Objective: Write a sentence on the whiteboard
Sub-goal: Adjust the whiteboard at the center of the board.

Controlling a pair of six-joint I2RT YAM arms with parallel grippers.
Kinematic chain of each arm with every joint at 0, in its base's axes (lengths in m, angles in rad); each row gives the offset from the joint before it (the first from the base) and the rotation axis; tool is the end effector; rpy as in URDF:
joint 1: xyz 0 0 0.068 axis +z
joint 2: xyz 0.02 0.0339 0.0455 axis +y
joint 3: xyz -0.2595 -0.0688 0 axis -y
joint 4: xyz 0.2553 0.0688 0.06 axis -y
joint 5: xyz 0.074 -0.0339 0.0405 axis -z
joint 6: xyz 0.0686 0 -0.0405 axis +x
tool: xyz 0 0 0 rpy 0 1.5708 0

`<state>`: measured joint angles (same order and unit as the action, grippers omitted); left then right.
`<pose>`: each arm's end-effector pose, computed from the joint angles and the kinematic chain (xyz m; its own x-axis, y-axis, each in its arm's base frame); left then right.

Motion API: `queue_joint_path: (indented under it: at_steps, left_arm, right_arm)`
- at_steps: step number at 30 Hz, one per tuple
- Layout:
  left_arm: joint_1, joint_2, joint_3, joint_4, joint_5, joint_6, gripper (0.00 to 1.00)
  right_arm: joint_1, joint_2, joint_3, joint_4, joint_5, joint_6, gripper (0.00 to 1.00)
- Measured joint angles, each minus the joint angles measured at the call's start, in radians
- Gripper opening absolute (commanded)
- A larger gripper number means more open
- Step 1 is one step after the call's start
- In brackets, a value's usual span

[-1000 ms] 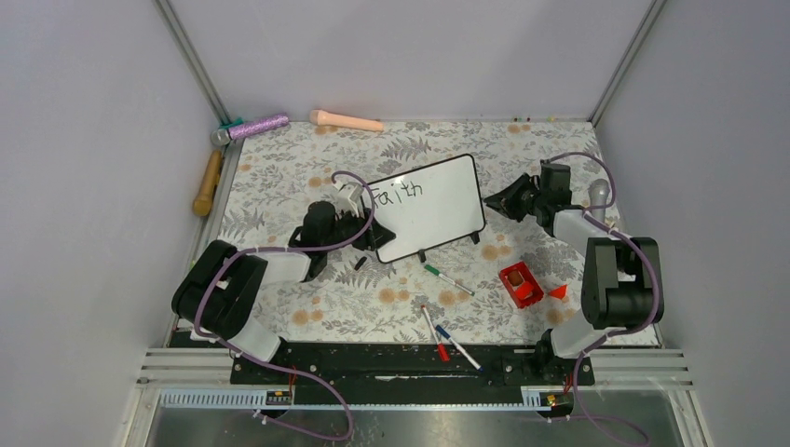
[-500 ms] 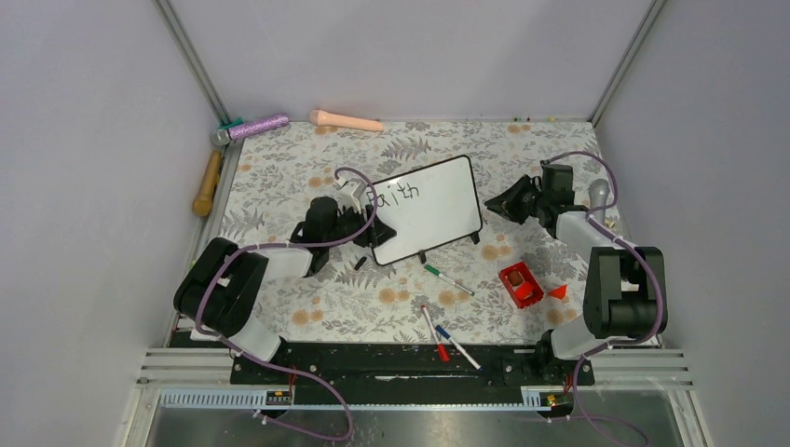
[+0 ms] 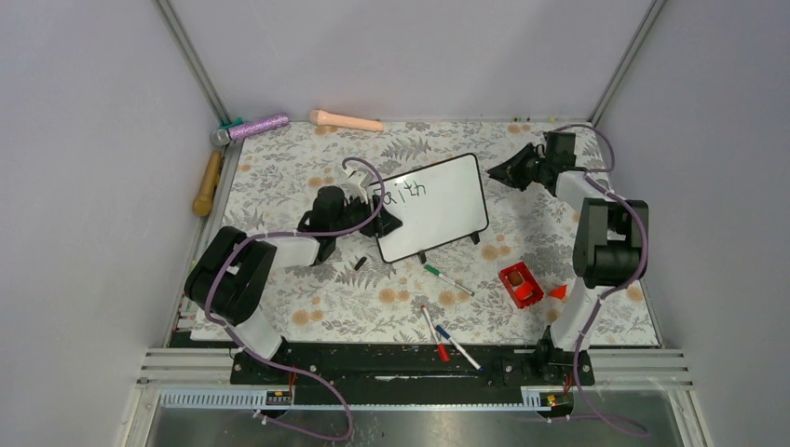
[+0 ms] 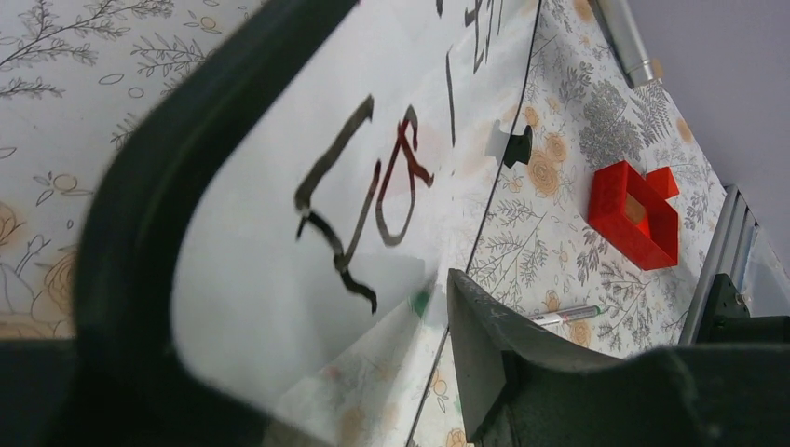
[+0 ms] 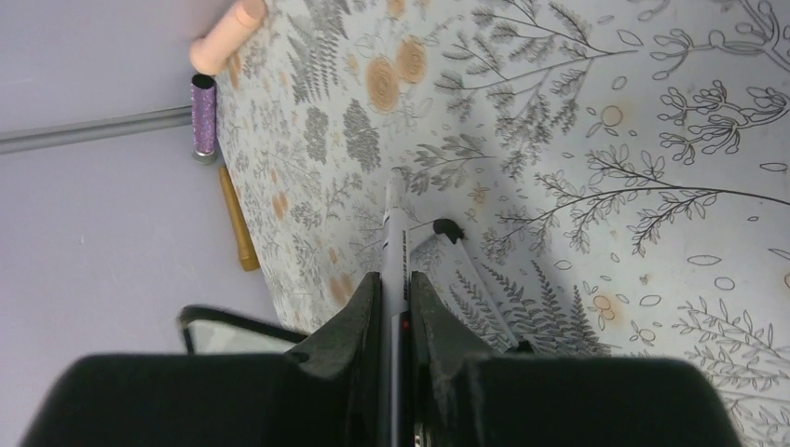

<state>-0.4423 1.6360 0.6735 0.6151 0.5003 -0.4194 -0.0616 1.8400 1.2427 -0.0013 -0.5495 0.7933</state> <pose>0.3097 -0.1831 0.1515 -0.6000 -0.1112 -0.7923 0.5900 0.6073 -0.5320 0.4447 0.0085 0.1950 -0.6640 0.6499 -0.3698 0.1356 0.5910 0.7952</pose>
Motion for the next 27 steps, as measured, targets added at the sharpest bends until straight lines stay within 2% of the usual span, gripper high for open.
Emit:
queue_joint_path:
  at_steps: [7, 15, 21, 27]
  left_arm:
    - [-0.016, 0.062, 0.058, -0.022, 0.005, 0.003, 0.46]
    - [-0.025, 0.073, 0.087, -0.055, 0.005, 0.023, 0.46]
    - [-0.031, 0.086, 0.112, -0.08, 0.004, 0.034, 0.46]
    - [-0.032, 0.086, 0.112, -0.09, 0.004, 0.045, 0.45]
  right_arm:
    - [0.0, 0.169, 0.042, 0.036, -0.105, 0.067, 0.0]
    - [0.006, 0.222, 0.069, 0.144, -0.201, 0.158, 0.0]
    - [0.037, 0.257, 0.066, 0.265, -0.184, 0.277, 0.0]
    - [0.078, 0.259, 0.025, 0.325, -0.075, 0.373, 0.0]
